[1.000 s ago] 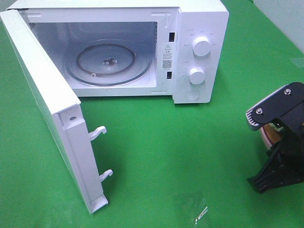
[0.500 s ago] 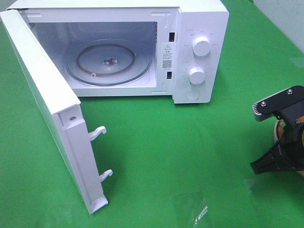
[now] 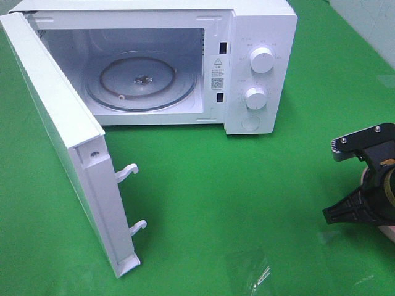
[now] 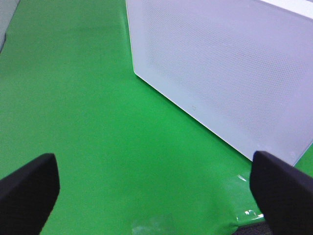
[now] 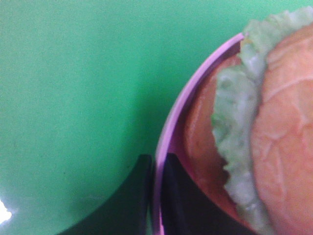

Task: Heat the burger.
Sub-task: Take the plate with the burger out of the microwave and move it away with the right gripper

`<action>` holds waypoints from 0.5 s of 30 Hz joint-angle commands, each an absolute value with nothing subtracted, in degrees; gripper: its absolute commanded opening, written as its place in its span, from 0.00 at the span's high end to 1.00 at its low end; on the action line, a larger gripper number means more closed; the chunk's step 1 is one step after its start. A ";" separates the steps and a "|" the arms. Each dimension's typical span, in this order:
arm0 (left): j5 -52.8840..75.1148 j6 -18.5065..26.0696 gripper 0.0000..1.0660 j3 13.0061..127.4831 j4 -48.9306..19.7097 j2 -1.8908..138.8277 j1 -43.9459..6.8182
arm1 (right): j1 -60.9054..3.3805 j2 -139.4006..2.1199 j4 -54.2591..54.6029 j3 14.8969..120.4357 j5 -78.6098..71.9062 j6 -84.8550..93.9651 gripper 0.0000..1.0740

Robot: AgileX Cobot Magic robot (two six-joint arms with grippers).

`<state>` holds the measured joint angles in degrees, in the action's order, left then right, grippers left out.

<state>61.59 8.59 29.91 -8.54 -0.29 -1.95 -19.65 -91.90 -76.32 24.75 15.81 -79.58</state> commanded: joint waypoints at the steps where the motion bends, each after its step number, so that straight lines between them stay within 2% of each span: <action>1: 61.31 8.37 0.08 29.68 -8.59 -0.69 -1.60 | -19.25 -92.02 -77.81 25.44 16.67 -80.96 0.86; 2: 61.31 8.37 0.08 29.68 -8.59 -0.69 -1.60 | -19.25 -92.02 -76.60 25.95 16.79 -80.79 0.80; 3: 61.31 8.37 0.08 29.68 -8.59 -0.69 -1.60 | -19.25 -92.02 -76.60 25.95 16.79 -80.79 0.80; 4: 61.31 8.37 0.08 29.68 -8.59 -0.69 -1.60 | -19.25 -91.73 -74.71 26.30 16.79 -79.98 0.73; 5: 61.31 8.37 0.08 29.68 -8.59 -0.69 -1.60 | -19.25 -91.73 -74.71 26.30 16.79 -79.98 0.73; 6: 61.31 8.37 0.08 29.68 -8.59 -0.69 -1.60 | -19.31 -91.16 -72.31 26.59 16.73 -78.32 0.66; 7: 61.31 8.37 0.08 29.68 -8.59 -0.69 -1.60 | -19.31 -91.16 -72.31 26.59 16.73 -78.32 0.66; 8: 61.31 8.37 0.08 29.68 -8.59 -0.69 -1.60 | -19.31 -90.24 -69.16 26.81 15.87 -75.86 0.61; 15: 61.31 8.37 0.08 29.68 -8.59 -0.69 -1.60 | -19.48 -86.63 -59.47 26.81 12.66 -66.63 0.58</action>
